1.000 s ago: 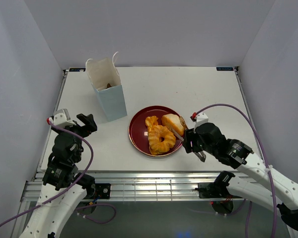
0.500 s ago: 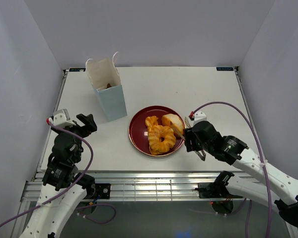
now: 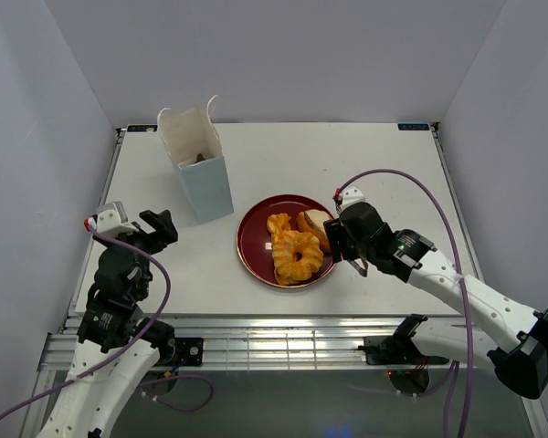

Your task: Place the fake bread into the paper bag

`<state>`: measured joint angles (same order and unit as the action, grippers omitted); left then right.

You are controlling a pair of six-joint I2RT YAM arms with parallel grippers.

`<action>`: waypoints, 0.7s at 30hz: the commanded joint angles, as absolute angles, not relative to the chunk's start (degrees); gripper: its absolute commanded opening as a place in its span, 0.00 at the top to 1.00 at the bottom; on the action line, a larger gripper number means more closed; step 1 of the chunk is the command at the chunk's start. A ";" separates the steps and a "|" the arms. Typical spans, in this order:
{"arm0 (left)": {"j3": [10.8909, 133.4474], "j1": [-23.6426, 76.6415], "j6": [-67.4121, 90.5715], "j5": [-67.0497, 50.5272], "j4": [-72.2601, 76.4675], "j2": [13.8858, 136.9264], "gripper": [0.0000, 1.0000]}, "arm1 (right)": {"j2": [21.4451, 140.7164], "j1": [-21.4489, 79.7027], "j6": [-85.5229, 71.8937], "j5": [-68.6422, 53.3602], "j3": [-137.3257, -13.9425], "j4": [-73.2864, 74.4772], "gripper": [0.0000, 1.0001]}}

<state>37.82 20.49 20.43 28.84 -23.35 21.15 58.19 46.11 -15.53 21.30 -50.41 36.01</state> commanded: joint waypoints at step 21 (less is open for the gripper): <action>37.35 20.74 20.22 27.60 -22.94 20.13 0.07 | 65.65 41.13 -10.55 15.12 -53.52 29.09 0.31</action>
